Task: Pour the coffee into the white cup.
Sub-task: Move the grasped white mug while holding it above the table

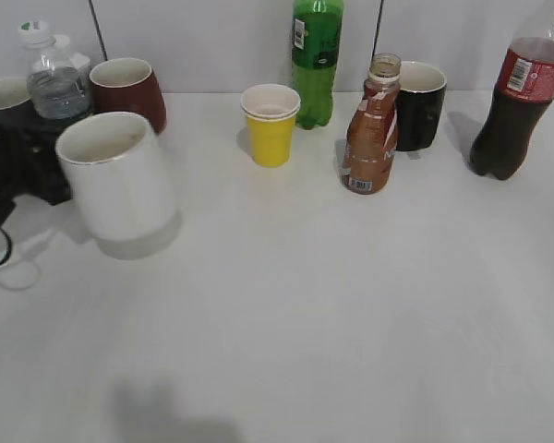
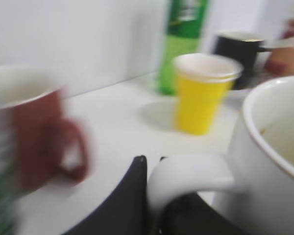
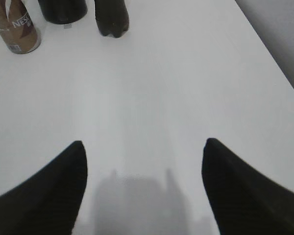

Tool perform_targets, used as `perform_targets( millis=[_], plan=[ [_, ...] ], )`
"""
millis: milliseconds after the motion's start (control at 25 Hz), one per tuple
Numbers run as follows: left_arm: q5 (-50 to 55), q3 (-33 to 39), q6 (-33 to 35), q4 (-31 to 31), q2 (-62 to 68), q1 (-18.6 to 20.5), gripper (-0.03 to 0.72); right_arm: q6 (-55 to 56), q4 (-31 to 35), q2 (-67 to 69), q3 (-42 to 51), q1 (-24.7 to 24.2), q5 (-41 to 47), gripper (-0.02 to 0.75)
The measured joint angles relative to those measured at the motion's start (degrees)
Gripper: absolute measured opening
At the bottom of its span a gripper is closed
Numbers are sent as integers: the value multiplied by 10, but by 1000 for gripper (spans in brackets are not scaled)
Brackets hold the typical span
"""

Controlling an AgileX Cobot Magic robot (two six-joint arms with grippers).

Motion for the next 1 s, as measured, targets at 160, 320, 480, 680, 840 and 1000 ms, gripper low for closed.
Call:
perform_targets(
  millis=[160, 320, 480, 680, 840, 1000],
  plan=[
    [-4, -10, -9, 5, 4, -46, 39, 0, 0, 0, 0, 0, 0, 570],
    [-4, -16, -11, 30, 22, -82, 39, 0, 0, 0, 0, 0, 0, 570],
    [0, -18, -11, 34, 32, -93, 39, 0, 11, 0, 0, 0, 0, 570],
    [10, -18, -11, 32, 34, -93, 39, 0, 45, 3, 0, 0, 0, 570],
    [9, -19, -11, 32, 34, -93, 39, 0, 51, 51, -7, 0, -22, 570],
    [9, -19, -11, 32, 34, -93, 39, -15, 52, 140, -13, 0, -157, 570]
  ],
)
